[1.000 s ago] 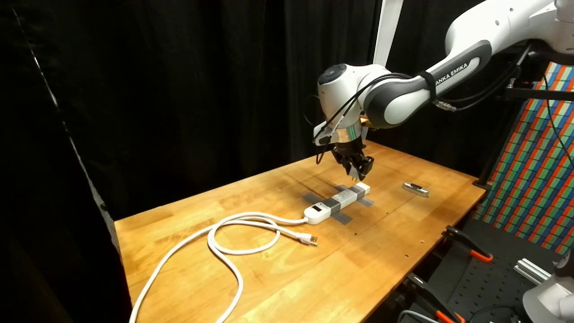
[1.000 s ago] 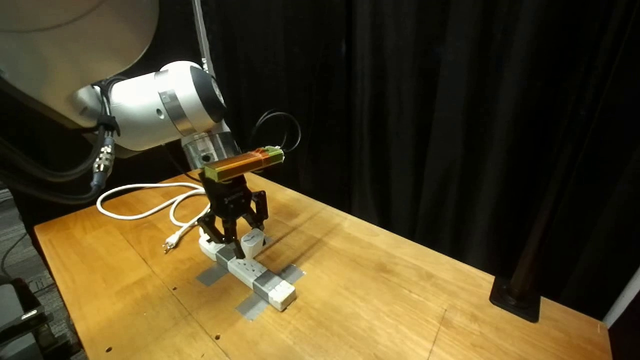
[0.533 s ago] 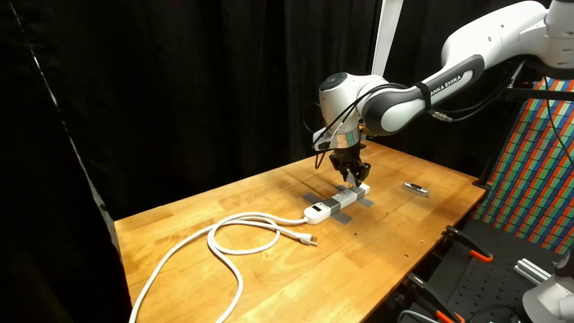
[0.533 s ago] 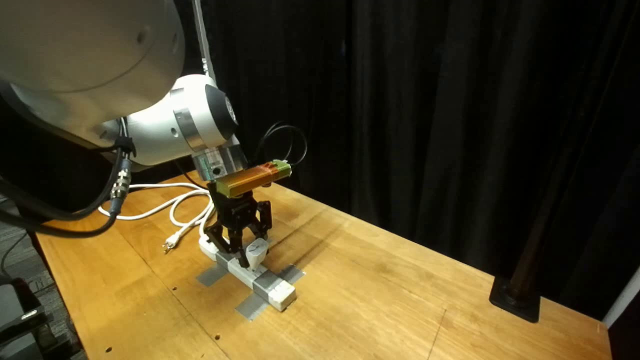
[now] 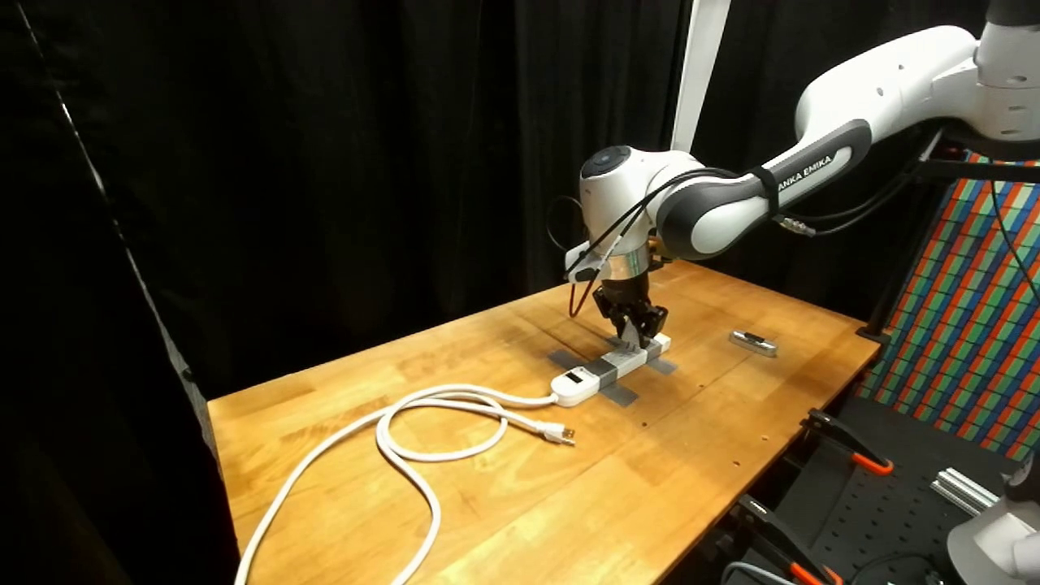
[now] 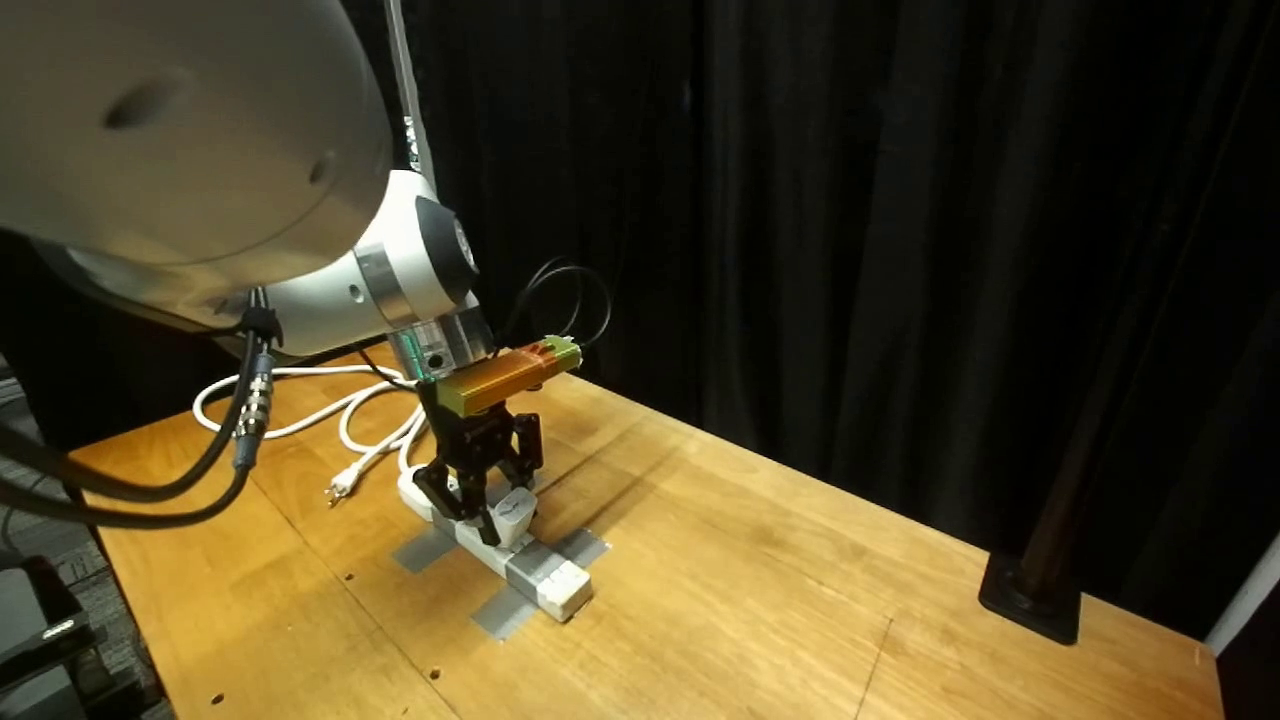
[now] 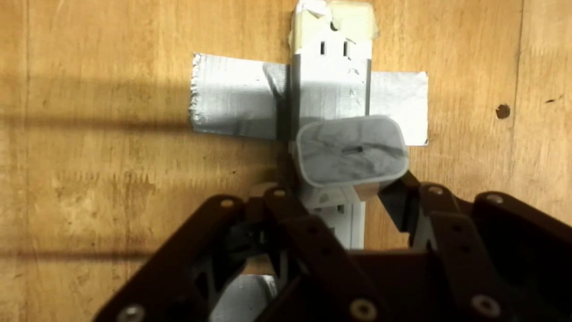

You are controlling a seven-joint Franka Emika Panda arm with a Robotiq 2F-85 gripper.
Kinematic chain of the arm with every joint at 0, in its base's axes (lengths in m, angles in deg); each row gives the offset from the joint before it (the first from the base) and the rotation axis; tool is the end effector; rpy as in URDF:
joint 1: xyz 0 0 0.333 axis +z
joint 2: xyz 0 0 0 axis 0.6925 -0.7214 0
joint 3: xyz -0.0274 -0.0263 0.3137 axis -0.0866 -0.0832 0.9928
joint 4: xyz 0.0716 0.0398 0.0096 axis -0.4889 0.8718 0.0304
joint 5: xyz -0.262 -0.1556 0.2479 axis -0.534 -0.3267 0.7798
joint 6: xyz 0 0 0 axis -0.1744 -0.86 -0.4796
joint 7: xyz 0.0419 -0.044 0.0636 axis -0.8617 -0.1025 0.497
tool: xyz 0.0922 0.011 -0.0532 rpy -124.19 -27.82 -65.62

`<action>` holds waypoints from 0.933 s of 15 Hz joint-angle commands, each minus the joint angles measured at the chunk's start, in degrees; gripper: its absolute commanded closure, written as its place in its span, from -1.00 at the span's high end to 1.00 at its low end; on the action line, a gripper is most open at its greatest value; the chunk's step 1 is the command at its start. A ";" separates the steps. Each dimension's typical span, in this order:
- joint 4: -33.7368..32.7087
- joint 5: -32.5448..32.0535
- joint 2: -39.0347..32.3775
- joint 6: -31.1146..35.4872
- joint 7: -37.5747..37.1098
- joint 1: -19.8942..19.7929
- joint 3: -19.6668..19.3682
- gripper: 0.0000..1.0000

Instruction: Put the charger head on the slot on the extension cord

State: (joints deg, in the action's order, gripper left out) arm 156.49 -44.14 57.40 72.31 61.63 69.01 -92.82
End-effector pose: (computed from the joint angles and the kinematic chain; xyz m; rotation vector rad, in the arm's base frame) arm 0.5246 -0.0009 0.1589 1.9625 2.0533 -0.3947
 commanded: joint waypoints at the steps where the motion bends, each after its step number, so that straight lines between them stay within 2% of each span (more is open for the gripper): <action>1: -0.90 -2.23 1.06 0.41 -0.08 0.47 -0.30 -0.54; 5: -1.07 -3.19 0.65 -0.36 -0.11 0.35 -0.66 -0.54; 14: -1.71 -0.87 0.57 -3.26 0.10 0.13 -0.42 -0.54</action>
State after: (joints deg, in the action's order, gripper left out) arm 155.94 -45.74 57.46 70.80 61.59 69.01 -93.18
